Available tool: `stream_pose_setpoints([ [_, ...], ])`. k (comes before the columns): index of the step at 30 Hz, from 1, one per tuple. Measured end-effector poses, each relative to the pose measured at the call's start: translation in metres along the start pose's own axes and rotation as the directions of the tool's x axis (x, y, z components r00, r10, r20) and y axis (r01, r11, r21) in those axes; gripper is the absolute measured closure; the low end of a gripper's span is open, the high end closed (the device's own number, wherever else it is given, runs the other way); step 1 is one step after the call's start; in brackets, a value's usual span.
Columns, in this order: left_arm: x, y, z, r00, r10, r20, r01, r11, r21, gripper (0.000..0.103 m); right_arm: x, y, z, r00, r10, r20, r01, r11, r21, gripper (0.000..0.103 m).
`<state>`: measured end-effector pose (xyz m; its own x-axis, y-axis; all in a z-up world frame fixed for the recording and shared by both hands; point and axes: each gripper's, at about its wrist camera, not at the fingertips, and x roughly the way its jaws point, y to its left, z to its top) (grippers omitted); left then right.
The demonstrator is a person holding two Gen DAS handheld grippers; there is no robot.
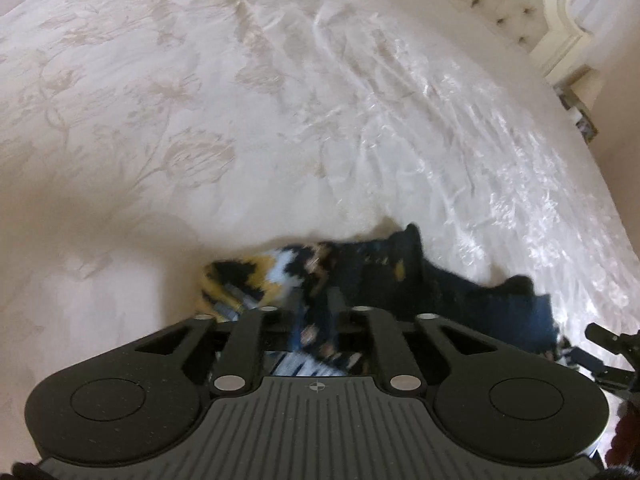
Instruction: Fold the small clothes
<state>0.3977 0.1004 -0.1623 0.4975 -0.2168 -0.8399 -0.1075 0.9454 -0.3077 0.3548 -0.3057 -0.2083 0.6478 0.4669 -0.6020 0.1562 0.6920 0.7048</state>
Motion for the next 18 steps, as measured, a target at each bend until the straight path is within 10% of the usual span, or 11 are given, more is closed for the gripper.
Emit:
stream_pose_setpoints([
  [18,0.006,-0.007,-0.048,0.988,0.117,-0.1,-0.096,0.977,0.192,0.056,0.015,0.008,-0.045,0.957,-0.273,-0.097,0.217,0.897,-0.385,0.012],
])
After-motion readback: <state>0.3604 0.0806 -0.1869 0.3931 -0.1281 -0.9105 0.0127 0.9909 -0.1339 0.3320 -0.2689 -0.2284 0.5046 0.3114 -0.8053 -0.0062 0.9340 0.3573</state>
